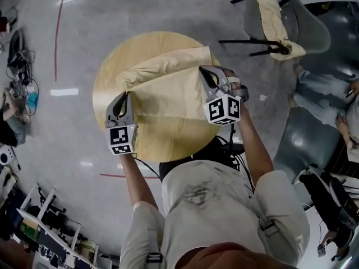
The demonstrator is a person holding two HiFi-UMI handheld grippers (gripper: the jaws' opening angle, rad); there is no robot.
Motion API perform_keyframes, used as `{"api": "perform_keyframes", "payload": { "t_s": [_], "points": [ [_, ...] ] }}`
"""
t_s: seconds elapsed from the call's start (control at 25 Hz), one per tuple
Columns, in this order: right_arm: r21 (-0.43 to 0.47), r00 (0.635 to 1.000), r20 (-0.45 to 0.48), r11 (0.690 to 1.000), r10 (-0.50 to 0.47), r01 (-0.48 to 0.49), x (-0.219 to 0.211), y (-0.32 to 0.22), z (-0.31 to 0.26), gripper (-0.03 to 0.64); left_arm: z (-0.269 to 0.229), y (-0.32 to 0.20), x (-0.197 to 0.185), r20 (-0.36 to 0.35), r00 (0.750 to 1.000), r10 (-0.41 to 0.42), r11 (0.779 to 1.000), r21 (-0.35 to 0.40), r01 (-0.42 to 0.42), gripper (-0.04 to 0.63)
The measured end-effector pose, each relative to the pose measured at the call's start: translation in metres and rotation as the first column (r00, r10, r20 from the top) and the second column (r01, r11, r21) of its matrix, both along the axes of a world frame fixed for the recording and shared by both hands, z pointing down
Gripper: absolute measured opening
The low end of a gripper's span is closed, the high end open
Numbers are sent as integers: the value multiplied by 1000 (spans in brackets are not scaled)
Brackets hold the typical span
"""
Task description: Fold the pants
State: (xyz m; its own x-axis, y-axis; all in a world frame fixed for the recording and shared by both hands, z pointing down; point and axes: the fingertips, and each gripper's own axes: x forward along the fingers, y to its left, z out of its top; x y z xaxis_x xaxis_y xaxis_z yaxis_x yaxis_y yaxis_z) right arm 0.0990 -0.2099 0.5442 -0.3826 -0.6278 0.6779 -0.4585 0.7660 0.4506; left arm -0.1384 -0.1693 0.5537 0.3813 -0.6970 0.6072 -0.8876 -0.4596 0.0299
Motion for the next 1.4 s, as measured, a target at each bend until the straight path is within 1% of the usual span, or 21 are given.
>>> {"api": "perform_keyframes", "payload": {
  "t_s": [0.28,0.6,0.96,1.12,1.4],
  "points": [
    [13,999,-15,999,-39,39,-1,-24,15,11,12,-20,0,18,999,-42,999,-2,42,20],
    [4,998,-19,998,-59,59,-4,-50,31,11,23,-40,-2,32,997,-75,997,-9,75,20],
    [-37,997,-20,997,-70,69,-5,-67,54,12,43,-59,-4,46,993,-106,993,-38,108,20],
    [-45,997,-19,996,-71,70,-12,-71,61,14,52,-64,-10,47,988,-144,988,-45,146,21],
    [-6,999,-9,999,-41,41,-10,-75,52,36,46,-66,-17,42,971,-234,972,-15,235,42]
  ]
}}
